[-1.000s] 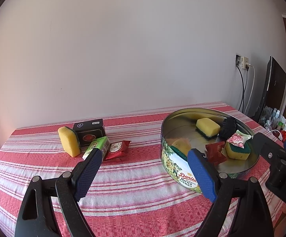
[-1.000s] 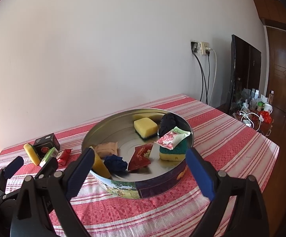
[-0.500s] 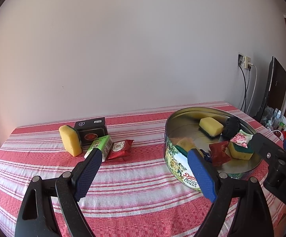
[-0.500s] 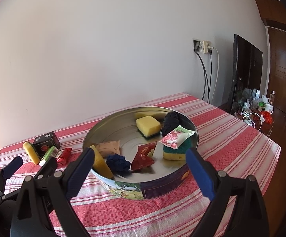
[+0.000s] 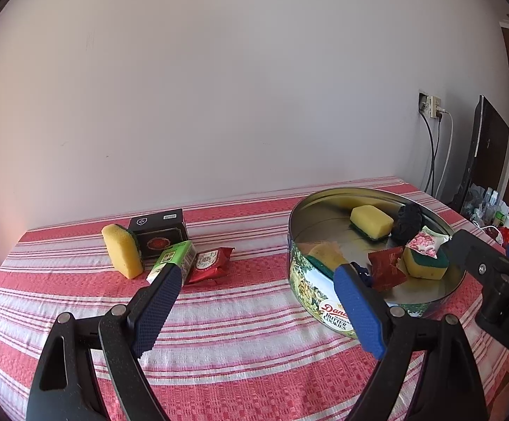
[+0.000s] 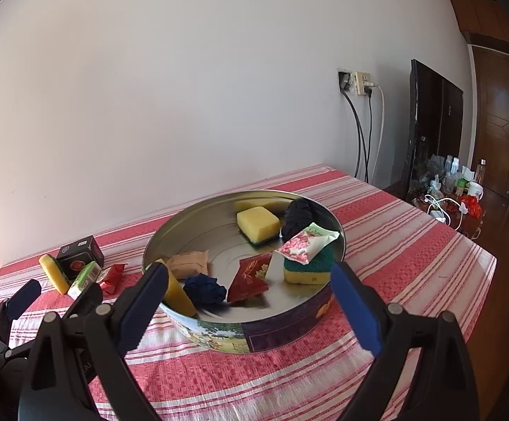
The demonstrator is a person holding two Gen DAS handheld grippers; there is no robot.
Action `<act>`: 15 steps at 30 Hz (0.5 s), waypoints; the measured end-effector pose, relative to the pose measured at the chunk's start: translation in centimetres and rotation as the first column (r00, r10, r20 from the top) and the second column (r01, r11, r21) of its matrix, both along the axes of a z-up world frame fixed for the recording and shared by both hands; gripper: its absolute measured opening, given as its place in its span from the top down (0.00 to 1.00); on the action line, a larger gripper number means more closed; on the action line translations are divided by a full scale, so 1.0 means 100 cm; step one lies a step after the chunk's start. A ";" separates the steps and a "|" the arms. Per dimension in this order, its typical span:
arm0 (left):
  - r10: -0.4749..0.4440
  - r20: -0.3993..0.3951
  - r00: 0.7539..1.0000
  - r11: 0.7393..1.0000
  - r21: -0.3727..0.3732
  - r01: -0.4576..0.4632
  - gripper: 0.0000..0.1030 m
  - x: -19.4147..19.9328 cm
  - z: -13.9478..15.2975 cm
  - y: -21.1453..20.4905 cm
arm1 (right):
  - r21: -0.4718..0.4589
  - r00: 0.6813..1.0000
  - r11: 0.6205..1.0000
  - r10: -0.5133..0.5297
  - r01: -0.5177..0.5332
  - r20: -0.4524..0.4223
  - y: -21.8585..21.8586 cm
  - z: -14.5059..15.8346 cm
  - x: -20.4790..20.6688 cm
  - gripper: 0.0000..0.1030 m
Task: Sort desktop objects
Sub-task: 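Move both open tools slowly toward the items left on the table, then grasp the yellow-green sponge with the left tool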
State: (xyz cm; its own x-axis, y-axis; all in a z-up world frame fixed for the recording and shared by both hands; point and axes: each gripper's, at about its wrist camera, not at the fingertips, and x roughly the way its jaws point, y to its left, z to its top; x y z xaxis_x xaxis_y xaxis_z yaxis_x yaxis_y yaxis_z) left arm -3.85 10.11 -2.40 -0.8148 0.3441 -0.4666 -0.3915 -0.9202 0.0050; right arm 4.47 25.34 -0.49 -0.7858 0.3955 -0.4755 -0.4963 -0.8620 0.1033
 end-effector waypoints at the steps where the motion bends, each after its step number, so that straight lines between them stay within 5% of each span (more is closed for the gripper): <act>1: -0.001 0.011 1.000 1.000 0.007 0.001 0.12 -0.003 0.000 -0.004 | 0.003 1.000 1.000 0.004 -0.004 -0.001 -0.002 0.001 -0.001 0.08; 7: 0.119 0.031 0.992 0.993 -0.016 -0.118 0.13 -0.032 -0.005 -0.055 | 0.018 0.999 0.998 0.052 -0.052 -0.008 -0.020 0.003 -0.011 0.06; 15: 0.338 0.087 0.937 0.941 -0.021 -0.337 0.13 -0.099 -0.014 -0.141 | 0.044 0.978 0.977 0.208 -0.209 0.030 -0.072 -0.006 -0.058 0.06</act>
State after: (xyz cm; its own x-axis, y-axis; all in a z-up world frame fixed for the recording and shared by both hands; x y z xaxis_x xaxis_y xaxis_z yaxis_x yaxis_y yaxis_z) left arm -13.80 -3.98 -3.77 -0.8383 0.0528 -0.5426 -0.0569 -0.9983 -0.0093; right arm -1.34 18.17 -1.09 -0.8414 0.2467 -0.4808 -0.3074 -0.9502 0.0505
